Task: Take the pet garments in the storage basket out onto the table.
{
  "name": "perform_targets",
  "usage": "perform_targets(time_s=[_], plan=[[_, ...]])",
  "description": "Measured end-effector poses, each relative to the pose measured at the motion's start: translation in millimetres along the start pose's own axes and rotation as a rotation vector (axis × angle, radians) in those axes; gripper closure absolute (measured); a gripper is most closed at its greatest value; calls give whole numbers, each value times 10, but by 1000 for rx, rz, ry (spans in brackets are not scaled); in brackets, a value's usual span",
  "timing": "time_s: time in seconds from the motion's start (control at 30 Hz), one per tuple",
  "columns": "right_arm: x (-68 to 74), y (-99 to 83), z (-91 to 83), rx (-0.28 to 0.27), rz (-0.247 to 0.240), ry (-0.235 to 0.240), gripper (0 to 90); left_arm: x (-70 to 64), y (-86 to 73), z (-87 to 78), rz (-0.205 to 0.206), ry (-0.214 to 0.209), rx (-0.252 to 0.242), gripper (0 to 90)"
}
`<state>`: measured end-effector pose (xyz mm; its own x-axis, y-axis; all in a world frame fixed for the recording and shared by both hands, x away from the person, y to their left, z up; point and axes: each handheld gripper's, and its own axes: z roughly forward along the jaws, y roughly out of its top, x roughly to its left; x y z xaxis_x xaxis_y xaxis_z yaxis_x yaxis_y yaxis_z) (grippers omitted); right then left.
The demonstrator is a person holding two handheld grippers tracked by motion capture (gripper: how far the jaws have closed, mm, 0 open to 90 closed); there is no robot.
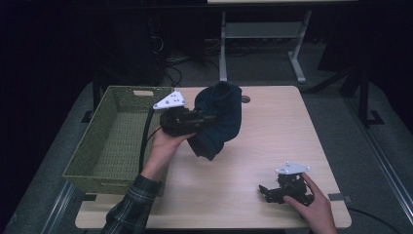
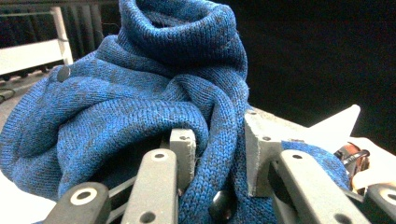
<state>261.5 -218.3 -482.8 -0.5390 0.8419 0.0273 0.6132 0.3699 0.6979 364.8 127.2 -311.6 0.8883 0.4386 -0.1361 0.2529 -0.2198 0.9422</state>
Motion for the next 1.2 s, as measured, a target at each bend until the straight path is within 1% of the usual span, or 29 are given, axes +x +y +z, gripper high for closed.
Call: perform_targets(time_s=[0.3, 0.43, 0.53, 0.57, 0.67, 0.73, 0.83, 0.93, 1.1, 1.17, 1.2], plan=[[0, 0, 1, -1, 0, 0, 0, -30, -127, 406, 1, -29, 64, 686], [0, -1, 2, -2, 0, 0, 0, -37, -216, 573, 0, -34, 106, 686], [-1, -1, 2, -2, -1, 0, 0, -36, -302, 689, 1, -34, 134, 686], [-1, -1, 2, -2, -1, 0, 0, -36, -334, 730, -9, -35, 140, 686], [-1, -1, 2, -1, -1, 0, 0, -28, -432, 855, -18, -40, 171, 685], [-2, -1, 1, -1, -3, 0, 0, -17, -499, 942, -20, -47, 200, 685], [1, -1, 1, 1, 1, 1, 0, -10, -601, 1069, -26, -55, 232, 683], [1, -1, 0, 1, 1, 1, 0, -21, -679, 1173, -20, -59, 264, 682], [1, -2, 2, -1, 2, 1, 0, -38, -829, 1325, -35, -58, 309, 675], [1, -1, 0, 1, 2, 1, 0, -46, -897, 1378, -28, -58, 333, 671], [1, -1, 0, 1, 2, 1, 0, -46, -930, 1397, -17, -55, 350, 667]])
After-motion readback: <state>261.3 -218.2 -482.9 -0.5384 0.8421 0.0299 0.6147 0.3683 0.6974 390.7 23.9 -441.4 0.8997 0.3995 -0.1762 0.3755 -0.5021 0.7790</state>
